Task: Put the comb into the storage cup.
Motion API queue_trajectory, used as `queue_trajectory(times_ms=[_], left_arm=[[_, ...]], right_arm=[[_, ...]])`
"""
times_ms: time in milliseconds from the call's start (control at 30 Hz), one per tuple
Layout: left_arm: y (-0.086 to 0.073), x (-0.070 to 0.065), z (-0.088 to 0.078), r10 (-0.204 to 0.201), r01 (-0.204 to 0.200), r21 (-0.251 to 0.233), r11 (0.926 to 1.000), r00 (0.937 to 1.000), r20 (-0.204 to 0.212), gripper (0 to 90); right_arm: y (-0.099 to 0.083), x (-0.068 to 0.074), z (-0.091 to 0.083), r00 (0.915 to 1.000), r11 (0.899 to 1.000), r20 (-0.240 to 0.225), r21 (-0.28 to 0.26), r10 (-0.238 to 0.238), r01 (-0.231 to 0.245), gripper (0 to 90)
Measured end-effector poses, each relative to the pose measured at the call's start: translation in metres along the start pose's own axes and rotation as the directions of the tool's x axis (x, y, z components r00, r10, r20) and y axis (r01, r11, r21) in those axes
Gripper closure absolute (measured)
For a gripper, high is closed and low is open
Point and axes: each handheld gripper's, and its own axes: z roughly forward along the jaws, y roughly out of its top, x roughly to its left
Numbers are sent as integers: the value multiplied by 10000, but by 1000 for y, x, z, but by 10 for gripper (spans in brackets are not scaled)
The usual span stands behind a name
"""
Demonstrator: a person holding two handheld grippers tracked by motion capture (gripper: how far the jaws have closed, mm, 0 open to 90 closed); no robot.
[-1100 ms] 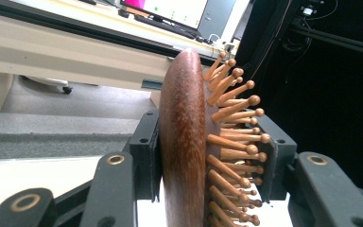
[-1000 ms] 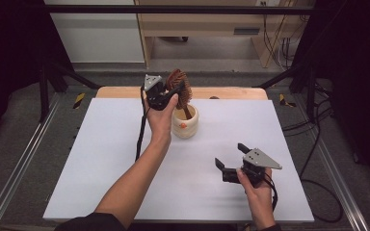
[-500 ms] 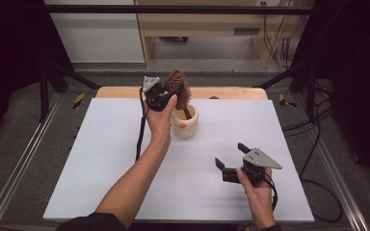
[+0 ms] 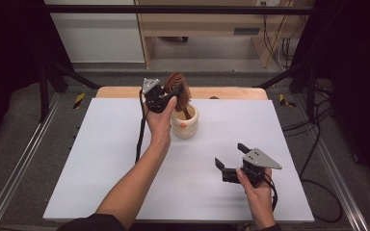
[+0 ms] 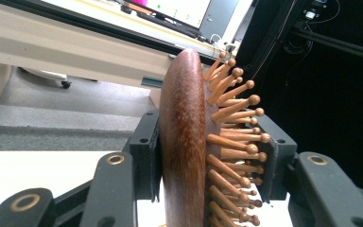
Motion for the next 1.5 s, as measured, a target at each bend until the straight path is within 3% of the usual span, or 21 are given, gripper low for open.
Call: queue_trajectory(times_ms=[500,900,1500], left_arm=[[-10,1,2,-68,68,108,9999,10000,24,514],[-9,1,1,198,-204,241,9995,9995,225,511],[-8,4,-1,264,-275,324,9991,9991,320,502]], right_arm=[[0,0,0,10000,10000,-13,-3,-25,25,27],[0,0,2,10000,10000,-63,25,-46,46,28],[-1,1,3,9999,10000,-109,37,-15,15,27]])
